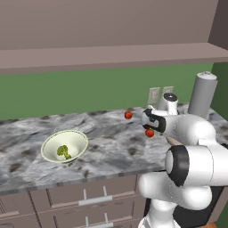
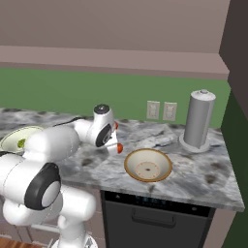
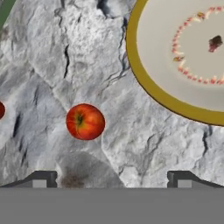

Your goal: Pick both bowls and place them on the counter. Then place the apple in one bowl and place the broccoli in the other bowl.

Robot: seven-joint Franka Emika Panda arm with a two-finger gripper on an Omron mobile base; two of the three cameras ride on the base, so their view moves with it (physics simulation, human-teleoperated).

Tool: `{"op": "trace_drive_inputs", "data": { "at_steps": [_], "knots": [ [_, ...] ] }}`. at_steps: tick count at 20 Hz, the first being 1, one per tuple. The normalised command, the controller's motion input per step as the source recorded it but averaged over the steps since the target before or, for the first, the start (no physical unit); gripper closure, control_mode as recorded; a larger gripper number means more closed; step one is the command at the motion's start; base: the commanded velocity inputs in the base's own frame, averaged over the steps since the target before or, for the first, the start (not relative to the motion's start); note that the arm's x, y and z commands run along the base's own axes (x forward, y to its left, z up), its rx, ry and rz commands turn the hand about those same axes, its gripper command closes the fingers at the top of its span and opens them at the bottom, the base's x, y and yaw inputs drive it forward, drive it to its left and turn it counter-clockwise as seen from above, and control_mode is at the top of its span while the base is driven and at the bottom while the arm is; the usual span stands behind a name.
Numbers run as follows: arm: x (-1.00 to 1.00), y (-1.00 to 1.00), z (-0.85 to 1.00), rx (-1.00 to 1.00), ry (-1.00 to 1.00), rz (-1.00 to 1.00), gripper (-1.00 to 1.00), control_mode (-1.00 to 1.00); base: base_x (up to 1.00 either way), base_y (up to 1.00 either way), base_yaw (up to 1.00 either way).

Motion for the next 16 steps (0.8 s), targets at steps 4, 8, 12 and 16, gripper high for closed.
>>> {"op": "trace_drive_inputs", "data": {
  "at_steps": [4, 8, 12, 16],
  "knots": [
    [0.36, -0.08, -0.09, 0.04, 0.0, -0.01, -1.0, -1.0, 0.0, 0.0, 0.0],
    [0.35, -0.09, -0.13, 0.02, 0.0, -0.01, -1.0, -1.0, 0.0, 0.0, 0.0],
    [0.28, -0.04, -0.2, 0.0, 0.0, -0.01, -1.0, -1.0, 0.0, 0.0, 0.0],
    [0.18, -0.01, -0.2, 0.0, 0.0, -0.02, -1.0, -1.0, 0.0, 0.0, 0.0]
  ]
}}
